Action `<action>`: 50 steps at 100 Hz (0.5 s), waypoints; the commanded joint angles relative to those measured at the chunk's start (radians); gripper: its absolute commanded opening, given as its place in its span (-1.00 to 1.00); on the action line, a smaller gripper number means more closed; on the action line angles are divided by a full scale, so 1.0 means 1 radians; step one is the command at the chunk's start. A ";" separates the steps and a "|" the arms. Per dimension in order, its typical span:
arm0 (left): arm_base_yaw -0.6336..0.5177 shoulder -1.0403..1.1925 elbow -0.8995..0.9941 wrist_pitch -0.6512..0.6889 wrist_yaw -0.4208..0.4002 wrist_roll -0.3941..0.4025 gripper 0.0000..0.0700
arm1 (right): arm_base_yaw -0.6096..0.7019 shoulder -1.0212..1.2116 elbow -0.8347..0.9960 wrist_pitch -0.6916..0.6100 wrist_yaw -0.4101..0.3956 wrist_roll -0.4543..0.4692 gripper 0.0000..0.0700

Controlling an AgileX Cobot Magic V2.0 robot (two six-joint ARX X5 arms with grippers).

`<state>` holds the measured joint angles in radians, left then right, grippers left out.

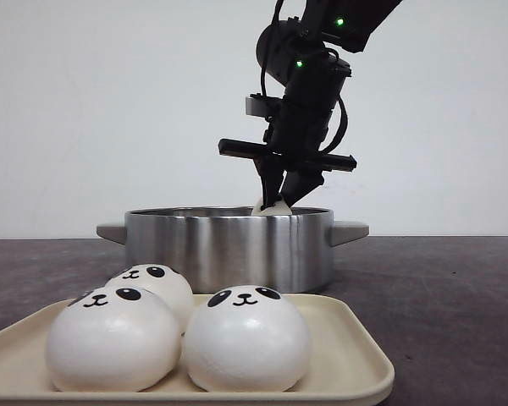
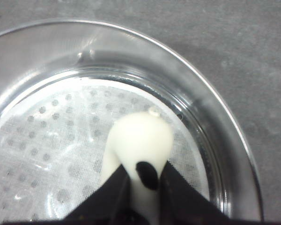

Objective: Steam buns
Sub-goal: 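Lift the bun with the right gripper, lower it into the steamer, open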

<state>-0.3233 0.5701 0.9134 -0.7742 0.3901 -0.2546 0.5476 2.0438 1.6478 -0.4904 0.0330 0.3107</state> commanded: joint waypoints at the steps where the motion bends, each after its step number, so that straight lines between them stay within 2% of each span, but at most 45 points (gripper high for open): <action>1: -0.004 0.005 0.011 0.011 -0.005 0.000 1.00 | 0.005 0.039 0.019 -0.006 -0.003 -0.006 -0.58; 7: -0.004 0.005 0.011 0.011 -0.005 0.000 1.00 | 0.005 0.043 0.019 -0.017 -0.003 -0.004 -0.17; 11: -0.004 0.005 0.011 0.010 -0.005 0.000 1.00 | 0.005 0.043 0.019 -0.023 -0.003 -0.004 -0.07; 50: -0.005 0.005 0.011 0.002 -0.004 -0.006 1.00 | -0.002 0.037 0.038 -0.067 -0.010 0.004 -0.02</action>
<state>-0.3233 0.5701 0.9134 -0.7784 0.3901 -0.2550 0.5423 2.0636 1.6516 -0.5400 0.0269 0.3111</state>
